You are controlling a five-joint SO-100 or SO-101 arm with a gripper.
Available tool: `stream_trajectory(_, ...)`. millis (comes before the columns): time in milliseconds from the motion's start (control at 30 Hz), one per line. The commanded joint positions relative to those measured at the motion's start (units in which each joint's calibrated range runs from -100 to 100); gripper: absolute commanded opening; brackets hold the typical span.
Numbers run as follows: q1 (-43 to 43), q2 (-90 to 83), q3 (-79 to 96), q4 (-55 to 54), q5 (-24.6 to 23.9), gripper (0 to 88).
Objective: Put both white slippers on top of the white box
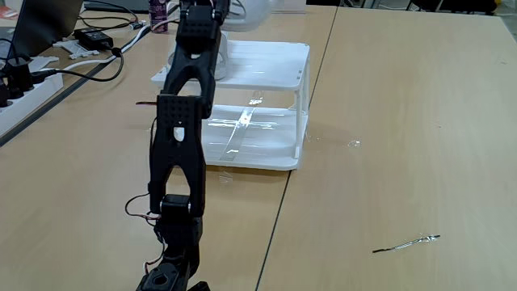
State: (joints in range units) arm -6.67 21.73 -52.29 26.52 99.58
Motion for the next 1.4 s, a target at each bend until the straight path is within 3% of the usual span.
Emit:
stream_trajectory(0,1.7,7.8,-17.8,-0.5,0.4,0.8)
stream_trajectory(467,3.1,36.5,-46.7,-0.5,0.4,0.8)
stream_trajectory(733,6.6,38.0,-47.3,-0.6,0.4,0.8)
stream_trajectory(1033,0.0,42.2,-47.2,-0.6,0.4,0.8)
stream_trajectory(1367,0.3,42.5,-47.3,-0.6,0.4,1.3)
